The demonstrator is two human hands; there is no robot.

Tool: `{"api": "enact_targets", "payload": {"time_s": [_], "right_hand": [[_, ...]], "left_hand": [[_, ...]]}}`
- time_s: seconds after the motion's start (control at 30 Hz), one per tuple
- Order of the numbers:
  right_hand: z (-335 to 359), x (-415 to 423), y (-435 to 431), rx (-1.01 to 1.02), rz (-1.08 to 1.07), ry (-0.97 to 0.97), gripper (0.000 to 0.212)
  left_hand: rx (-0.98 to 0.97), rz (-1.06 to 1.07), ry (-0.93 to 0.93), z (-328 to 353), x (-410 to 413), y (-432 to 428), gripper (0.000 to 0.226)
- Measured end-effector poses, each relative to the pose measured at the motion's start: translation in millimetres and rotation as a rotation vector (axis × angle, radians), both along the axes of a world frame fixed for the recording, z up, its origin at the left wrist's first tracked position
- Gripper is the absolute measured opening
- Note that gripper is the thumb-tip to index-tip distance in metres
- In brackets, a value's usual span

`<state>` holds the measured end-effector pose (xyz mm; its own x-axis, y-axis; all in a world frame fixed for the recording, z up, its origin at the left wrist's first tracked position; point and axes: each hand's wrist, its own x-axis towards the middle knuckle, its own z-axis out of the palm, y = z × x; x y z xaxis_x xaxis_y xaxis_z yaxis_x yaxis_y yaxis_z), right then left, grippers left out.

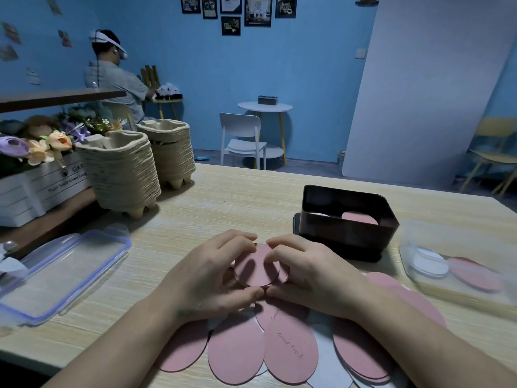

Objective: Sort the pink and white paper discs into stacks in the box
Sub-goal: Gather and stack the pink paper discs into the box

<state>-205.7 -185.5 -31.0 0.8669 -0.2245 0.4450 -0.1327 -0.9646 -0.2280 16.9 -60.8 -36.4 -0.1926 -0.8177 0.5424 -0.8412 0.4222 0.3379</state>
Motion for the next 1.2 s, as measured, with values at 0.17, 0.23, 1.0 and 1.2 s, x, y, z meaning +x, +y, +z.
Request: {"api": "enact_targets", "payload": {"time_s": [0.17,0.23,1.0,1.2], "right_hand": [[0.5,-2.0,-1.5,0.001,-0.012,-0.005,0.035],[0.6,-0.6,-1.6,0.012,0.002,0.003,0.038],[3.0,1.2,0.8,0.022,0.064,-0.088,0.035],[3.6,1.2,0.5,0.015,0.064,-0.055,0.036]], "left_hand": [[-0.047,0.021,0.066,-2.7,4.9,2.2,0.039],[-0.073,0.004,0.085,-2.1,2.0,1.7,0.036],[-0.007,-0.054,0.083,-3.3,-0.1,-4.1,0.028],[-0.033,-0.039,0.061,0.9,-3.6,-1.6,0.030]]}}
